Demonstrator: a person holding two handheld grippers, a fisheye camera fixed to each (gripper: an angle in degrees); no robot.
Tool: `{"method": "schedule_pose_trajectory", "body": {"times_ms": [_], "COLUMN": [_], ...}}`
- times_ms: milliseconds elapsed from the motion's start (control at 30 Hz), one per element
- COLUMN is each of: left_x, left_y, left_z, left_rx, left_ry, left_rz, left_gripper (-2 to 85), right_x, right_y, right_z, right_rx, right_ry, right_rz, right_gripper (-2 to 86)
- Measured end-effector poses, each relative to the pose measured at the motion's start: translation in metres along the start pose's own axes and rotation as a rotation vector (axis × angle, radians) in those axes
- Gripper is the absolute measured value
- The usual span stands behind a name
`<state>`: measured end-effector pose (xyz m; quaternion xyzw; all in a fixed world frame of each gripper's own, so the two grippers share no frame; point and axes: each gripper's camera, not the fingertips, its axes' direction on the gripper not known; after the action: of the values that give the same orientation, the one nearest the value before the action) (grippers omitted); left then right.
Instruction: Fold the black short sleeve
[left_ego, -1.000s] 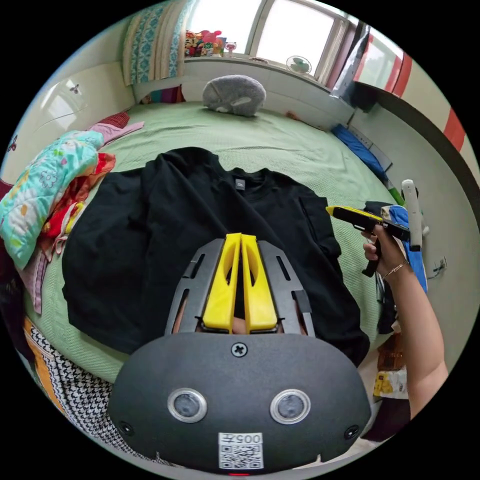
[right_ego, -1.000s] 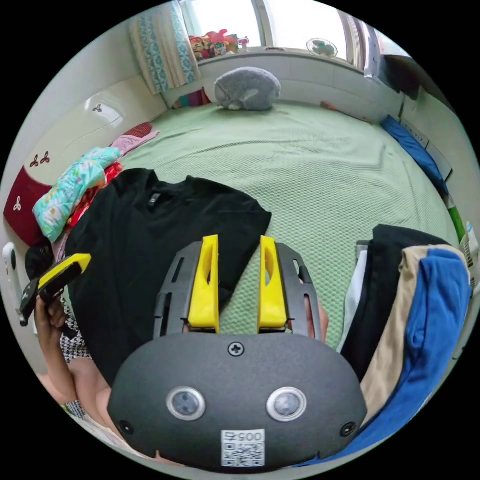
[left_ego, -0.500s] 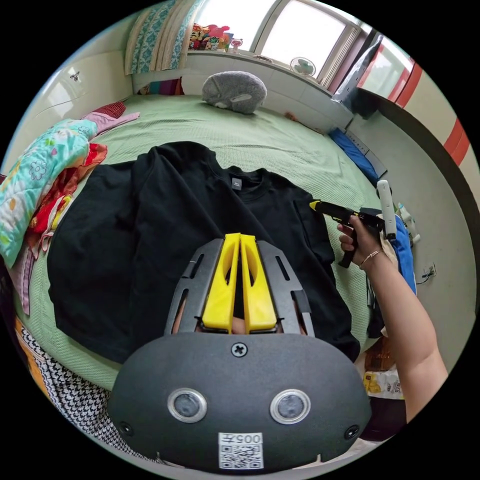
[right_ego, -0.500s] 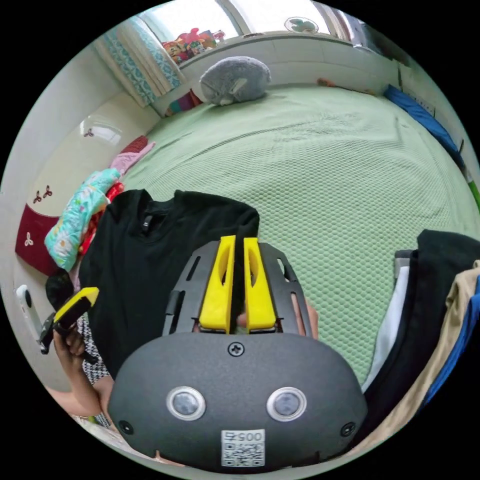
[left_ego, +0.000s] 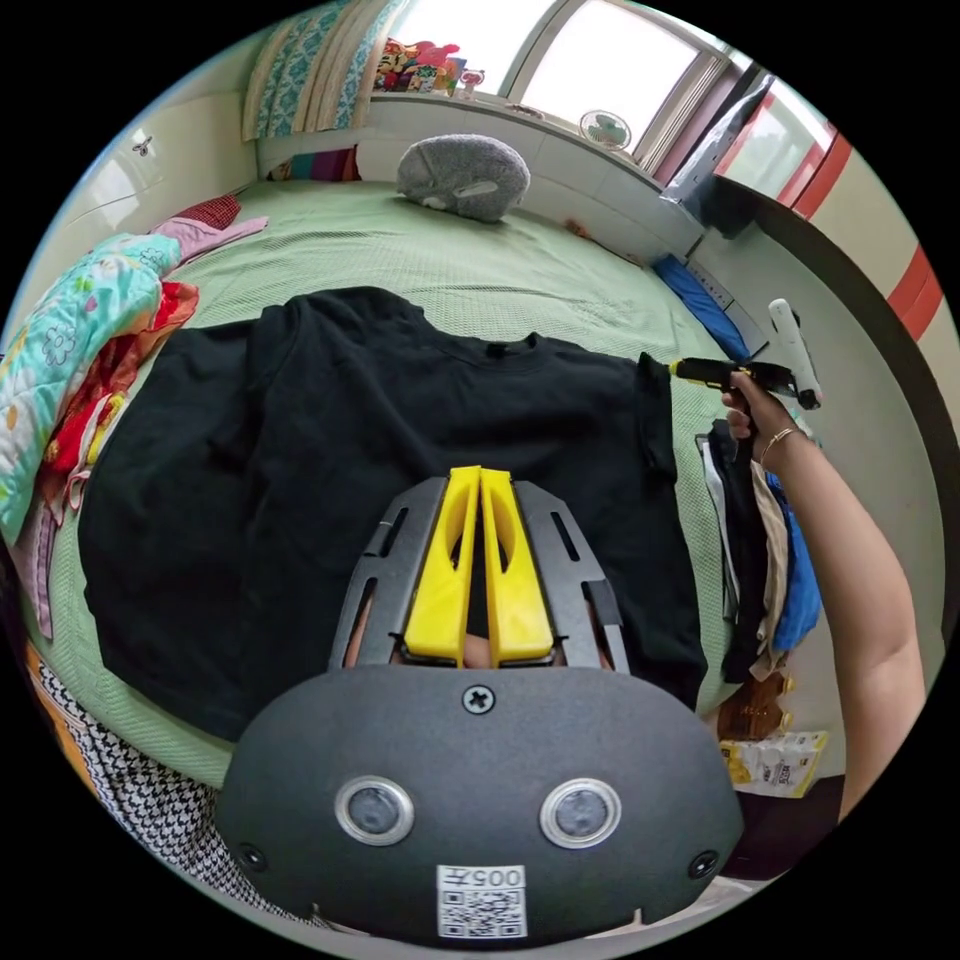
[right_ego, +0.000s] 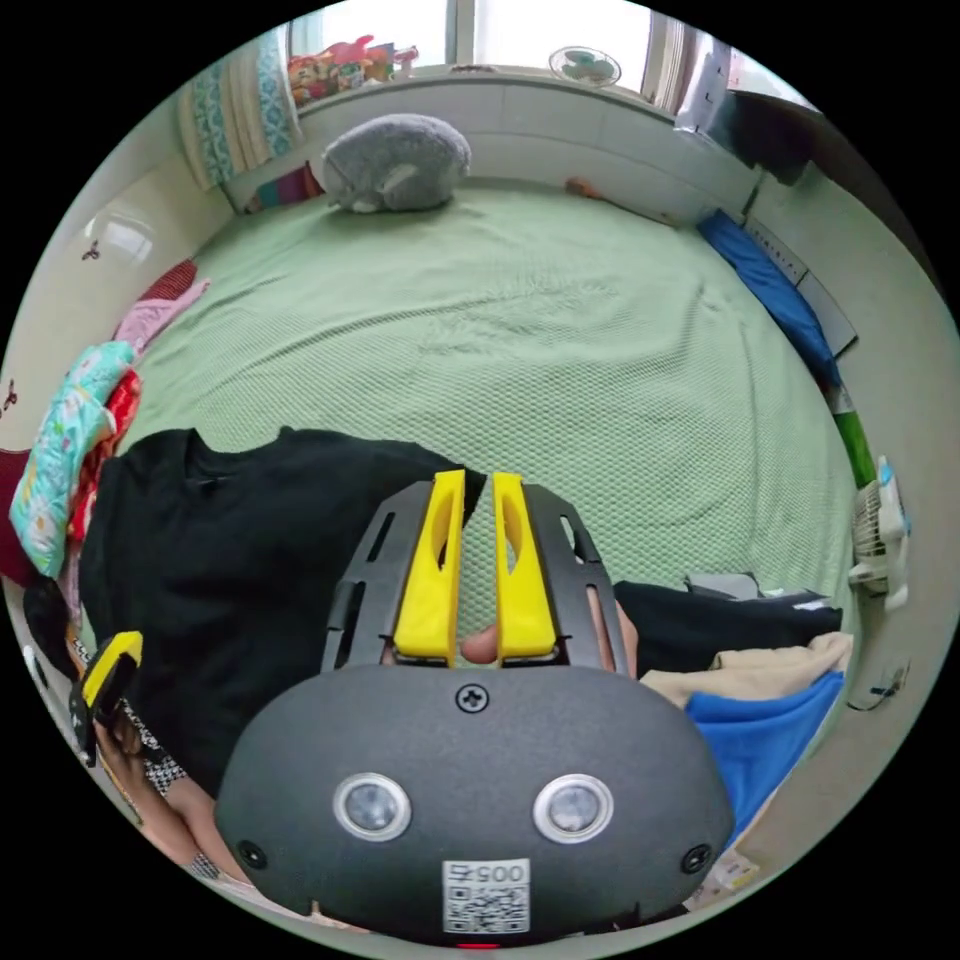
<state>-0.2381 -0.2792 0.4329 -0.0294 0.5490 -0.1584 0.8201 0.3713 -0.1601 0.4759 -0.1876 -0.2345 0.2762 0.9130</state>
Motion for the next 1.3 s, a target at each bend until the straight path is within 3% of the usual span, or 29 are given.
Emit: {"method": "schedule_pose_trajectory", "body": {"times_ms": [400,467,633,800,1100,1300], "left_x": [-0.003,-0.004,-0.009,-0.017,-0.017,-0.008], "left_y": [0.008,0.011,0.018,0.024,0.047,0.086], "left_z": [0.005,0.004,-0.003,-0.01,-0.03,-0.057], "left_rx": [-0.02,-0.022,-0.021,-0.016,-0.017,0.042], "left_ry": [0.022,0.023,0.024,0.024,0.008,-0.041], "left_rz": [0.0,-0.001,-0.005,-0.017,0.011,0.127], "left_gripper": [-0.7,-0.7,-0.7,-0.7,-0.7,-0.4], "right_x": [-0.092,-0.096,-0.066,-0.016,0.0,-0.008], "right_y": [0.112,0.121,0.129,0.138,0.214,0.309], "right_z": [-0.002,0.009,-0.016,-0.044,-0.085,-0.116], "right_rx": [0.009,-0.002,0.086,0.105,0.053,0.009], "right_ry": [-0.169,-0.069,-0.032,0.134,-0.197,-0.272], "right_rz": [-0.285,-0.268,-0.16,-0.004,-0.027,-0.058], "right_gripper": [10.7,8.5,0.7,-0.5,7.3,8.9]}}
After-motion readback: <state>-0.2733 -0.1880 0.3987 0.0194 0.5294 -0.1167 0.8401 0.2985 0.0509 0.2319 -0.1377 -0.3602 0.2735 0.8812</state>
